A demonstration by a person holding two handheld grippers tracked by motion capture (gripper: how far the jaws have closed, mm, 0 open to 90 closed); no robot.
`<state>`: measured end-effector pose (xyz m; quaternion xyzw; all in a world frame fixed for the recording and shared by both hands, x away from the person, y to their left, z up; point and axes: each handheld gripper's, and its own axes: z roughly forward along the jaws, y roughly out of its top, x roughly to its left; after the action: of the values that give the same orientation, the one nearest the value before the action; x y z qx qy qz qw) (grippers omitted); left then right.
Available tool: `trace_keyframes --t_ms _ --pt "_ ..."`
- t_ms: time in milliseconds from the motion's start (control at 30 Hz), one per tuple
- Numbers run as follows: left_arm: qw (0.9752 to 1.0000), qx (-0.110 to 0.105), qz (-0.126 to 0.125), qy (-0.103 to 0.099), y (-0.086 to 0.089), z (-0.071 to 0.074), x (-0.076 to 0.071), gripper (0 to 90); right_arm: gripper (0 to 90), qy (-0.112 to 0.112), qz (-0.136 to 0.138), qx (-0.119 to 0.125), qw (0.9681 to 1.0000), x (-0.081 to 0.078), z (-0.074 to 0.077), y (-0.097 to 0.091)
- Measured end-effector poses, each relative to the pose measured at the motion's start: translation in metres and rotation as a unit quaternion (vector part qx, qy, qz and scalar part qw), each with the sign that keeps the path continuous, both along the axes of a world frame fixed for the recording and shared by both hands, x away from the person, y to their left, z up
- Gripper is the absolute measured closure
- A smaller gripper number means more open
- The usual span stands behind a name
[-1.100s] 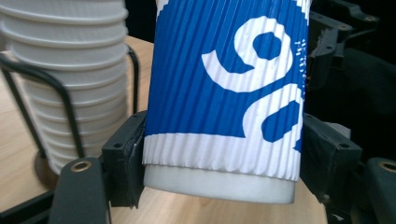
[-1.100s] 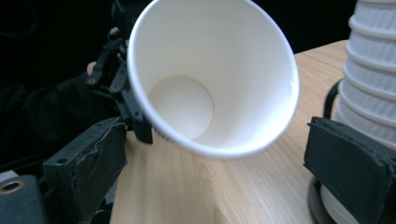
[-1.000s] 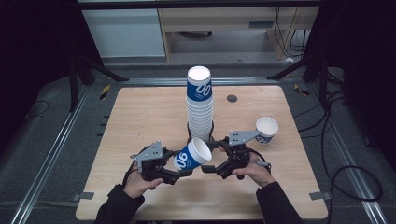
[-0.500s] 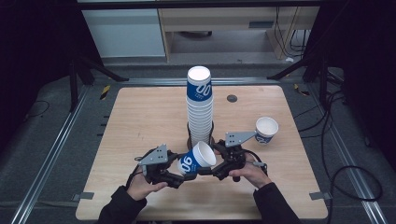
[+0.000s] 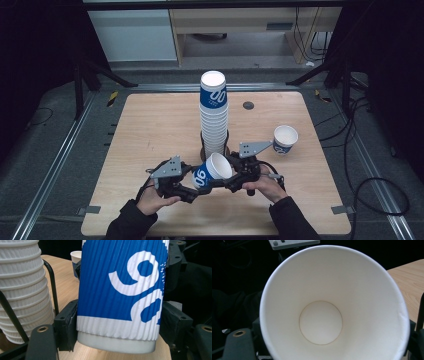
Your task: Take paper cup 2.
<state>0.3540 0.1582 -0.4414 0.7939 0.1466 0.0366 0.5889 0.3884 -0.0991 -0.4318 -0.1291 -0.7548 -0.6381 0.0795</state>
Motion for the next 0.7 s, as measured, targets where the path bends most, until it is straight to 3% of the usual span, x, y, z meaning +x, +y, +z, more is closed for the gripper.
trace_keyframes --t_ms 200,267,400,533,700 --pt "1.0000 0.000 0.002 0.005 0.000 0.000 0.000 25.6 19.9 -0.006 0.001 0.003 1.0000 -0.001 0.001 0.000" --pt "0.9999 0.008 -0.005 0.015 0.000 -0.001 0.000 22.7 20.2 -0.013 -0.005 0.003 0.9999 -0.002 0.003 -0.001" --pt "0.9997 0.018 -0.005 0.015 -0.001 -0.002 0.000 21.5 20.2 -0.022 -0.013 -0.002 0.9997 -0.003 0.007 -0.004" --pt "0.9990 0.041 0.007 0.016 0.002 -0.004 0.002 21.7 20.1 -0.035 -0.031 -0.006 0.9989 -0.004 0.011 -0.009" --pt "0.9979 0.050 0.030 0.029 0.012 -0.006 0.010 21.5 20.2 -0.045 -0.058 0.002 0.9973 -0.003 0.020 -0.023"
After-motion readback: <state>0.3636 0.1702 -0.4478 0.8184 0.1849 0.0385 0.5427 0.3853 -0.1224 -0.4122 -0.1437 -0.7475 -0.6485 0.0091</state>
